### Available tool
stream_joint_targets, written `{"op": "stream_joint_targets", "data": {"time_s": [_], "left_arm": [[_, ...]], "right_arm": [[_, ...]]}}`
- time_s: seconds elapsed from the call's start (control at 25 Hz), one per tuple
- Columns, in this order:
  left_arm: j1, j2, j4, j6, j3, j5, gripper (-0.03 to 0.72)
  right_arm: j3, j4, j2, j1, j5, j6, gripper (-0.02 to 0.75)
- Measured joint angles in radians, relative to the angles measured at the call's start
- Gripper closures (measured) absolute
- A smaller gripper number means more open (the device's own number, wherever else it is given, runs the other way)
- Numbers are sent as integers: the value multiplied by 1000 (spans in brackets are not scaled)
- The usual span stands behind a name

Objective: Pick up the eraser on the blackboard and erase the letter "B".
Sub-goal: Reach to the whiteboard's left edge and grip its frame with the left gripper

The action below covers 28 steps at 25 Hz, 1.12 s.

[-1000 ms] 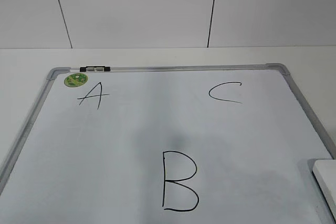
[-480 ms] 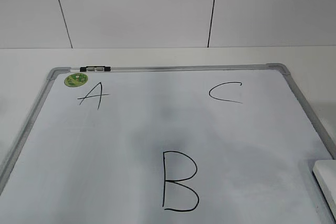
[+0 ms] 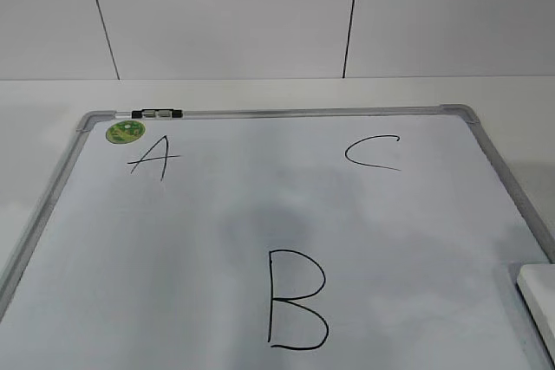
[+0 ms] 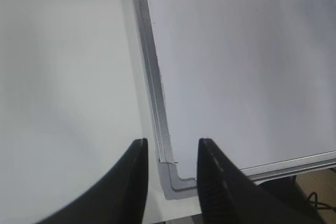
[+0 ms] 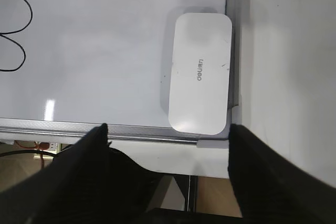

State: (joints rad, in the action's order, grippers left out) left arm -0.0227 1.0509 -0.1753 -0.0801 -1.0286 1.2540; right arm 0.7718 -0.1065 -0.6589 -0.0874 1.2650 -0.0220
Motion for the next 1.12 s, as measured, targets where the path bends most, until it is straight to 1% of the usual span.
{"op": "stream_joint_targets", "data": {"time_s": [0.16,0.4,0.52,0.72,0.92,1.0,1.12], "left_arm": [[0,175,-1,0,0,-61,448],[0,400,-1,-3,-2,-216,448],[0,493,-1,-4,-30,-261,448],[0,605,8,-6,-93,-288,448],[0,681,8,-6,-103,-323,448],[-8,694,10,-6,-103,-345,448],[-38,706,16,-8,-106,-386,448]], "right_arm": [[0,0,-2,0,0,0,169],[0,0,-2,0,0,0,169],[0,0,-2,0,0,0,169],[0,0,-2,0,0,0,169],[0,0,-2,0,-2,0,169],[0,0,-2,0,-2,0,169],[0,0,-2,0,-2,0,169]]}}
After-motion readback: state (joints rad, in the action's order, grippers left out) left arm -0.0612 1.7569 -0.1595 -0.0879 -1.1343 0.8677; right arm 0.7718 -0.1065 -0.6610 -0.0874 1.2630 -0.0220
